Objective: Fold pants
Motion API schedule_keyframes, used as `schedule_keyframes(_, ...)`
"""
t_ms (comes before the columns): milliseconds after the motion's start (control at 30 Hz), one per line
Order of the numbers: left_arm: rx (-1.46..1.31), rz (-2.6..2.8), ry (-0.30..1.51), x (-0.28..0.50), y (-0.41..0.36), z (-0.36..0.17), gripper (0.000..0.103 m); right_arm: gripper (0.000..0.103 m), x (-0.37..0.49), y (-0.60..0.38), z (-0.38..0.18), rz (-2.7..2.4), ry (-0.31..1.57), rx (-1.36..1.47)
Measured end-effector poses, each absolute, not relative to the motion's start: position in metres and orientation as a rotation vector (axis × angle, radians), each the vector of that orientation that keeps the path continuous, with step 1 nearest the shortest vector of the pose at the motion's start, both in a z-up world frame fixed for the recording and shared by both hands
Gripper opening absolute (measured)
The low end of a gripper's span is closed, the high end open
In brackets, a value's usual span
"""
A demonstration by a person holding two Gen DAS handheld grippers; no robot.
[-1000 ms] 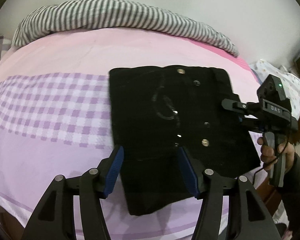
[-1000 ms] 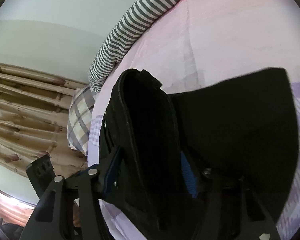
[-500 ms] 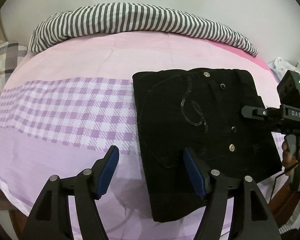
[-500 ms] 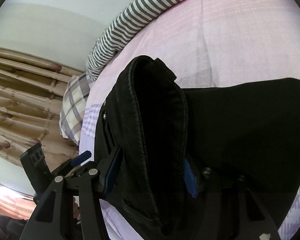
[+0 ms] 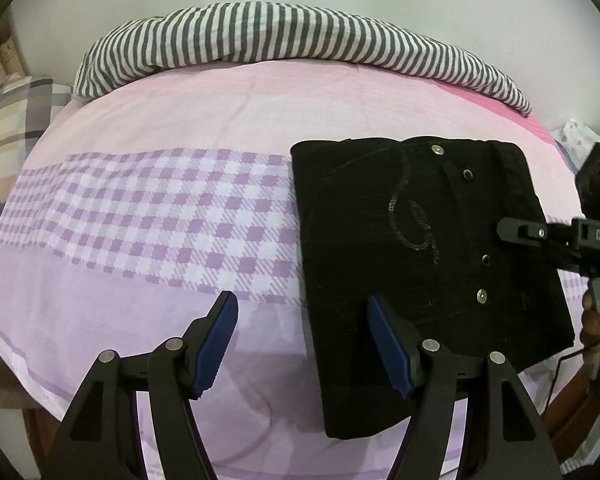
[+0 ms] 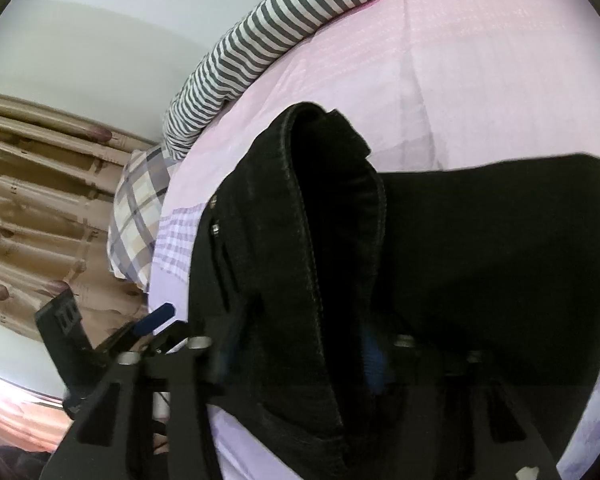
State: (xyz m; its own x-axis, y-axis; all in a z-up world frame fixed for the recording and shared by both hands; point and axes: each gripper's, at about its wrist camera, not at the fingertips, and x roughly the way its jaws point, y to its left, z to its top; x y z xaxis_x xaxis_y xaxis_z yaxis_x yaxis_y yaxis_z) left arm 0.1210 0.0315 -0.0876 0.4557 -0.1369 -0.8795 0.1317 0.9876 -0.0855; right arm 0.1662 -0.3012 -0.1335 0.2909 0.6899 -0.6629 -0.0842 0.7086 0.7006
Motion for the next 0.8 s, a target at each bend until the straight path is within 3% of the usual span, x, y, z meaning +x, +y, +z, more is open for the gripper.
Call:
schedule_keyframes(100,-0.024,-0.158,1.092,0.122,0.037,-0.089,0.068,0.016,0.160,-0.304,-0.126,0.559,1.143,0.639)
schedule_keyframes(800,-0.052,-0.166,1.070,0.120,0.039,-0.076,0.068,0.013,0.117,-0.314,-0.057,0.523,1.006,0.699)
